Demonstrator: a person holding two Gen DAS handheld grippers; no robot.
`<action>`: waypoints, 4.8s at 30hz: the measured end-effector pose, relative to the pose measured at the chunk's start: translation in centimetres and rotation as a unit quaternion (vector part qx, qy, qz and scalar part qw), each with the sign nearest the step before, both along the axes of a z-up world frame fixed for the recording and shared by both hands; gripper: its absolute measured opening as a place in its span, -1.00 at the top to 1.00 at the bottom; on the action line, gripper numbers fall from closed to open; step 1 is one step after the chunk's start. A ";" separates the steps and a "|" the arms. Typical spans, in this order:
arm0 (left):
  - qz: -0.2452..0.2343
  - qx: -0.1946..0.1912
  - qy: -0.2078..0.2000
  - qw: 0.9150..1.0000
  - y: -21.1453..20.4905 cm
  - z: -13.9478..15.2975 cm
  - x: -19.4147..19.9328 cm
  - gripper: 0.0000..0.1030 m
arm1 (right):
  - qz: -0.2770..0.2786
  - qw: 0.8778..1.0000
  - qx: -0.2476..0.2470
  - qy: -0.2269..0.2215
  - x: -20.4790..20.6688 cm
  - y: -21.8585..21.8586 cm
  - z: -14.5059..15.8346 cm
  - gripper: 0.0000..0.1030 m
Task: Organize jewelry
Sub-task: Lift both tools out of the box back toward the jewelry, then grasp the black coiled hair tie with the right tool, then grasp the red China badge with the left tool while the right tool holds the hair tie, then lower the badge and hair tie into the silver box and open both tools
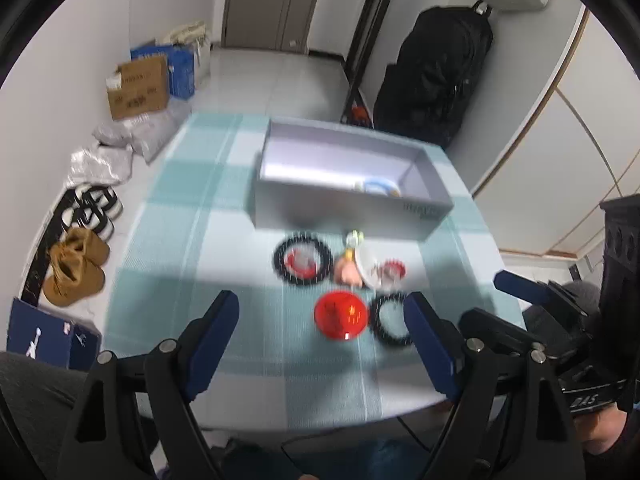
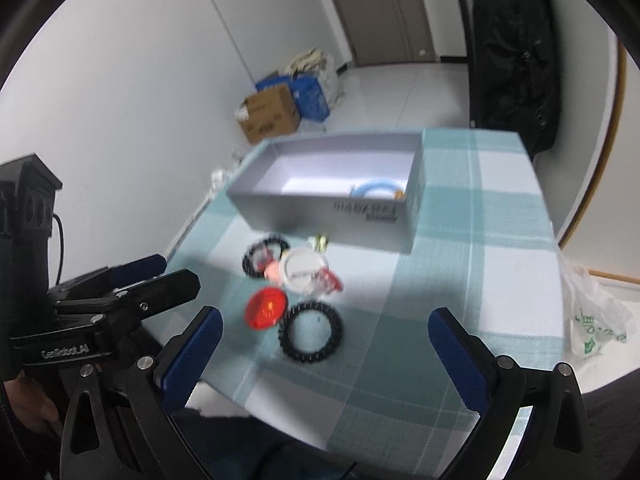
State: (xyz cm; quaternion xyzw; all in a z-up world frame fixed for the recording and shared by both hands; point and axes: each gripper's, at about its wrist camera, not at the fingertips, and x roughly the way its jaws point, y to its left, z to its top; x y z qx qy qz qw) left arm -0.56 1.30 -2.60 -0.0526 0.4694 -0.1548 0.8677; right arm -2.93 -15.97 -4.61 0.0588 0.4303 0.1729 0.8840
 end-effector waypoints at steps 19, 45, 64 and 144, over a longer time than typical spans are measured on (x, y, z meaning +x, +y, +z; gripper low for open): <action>0.058 -0.044 0.001 0.997 3.3 -0.7 0.9 -0.83 | 0.044 0.995 -0.066 0.053 2.3 2.8 -3.9 -0.54; 0.049 -0.013 0.041 0.998 2.6 -2.5 1.4 -0.83 | 0.060 0.995 -0.079 0.032 1.7 3.7 -3.1 0.41; -0.035 0.059 0.049 0.996 -2.0 -3.8 1.2 -0.83 | 0.022 0.998 -0.023 0.057 1.9 0.2 -2.7 0.87; -0.053 -0.045 0.007 0.998 -1.4 0.7 11.7 0.27 | -0.028 0.997 0.061 -0.032 12.3 -2.5 3.2 0.83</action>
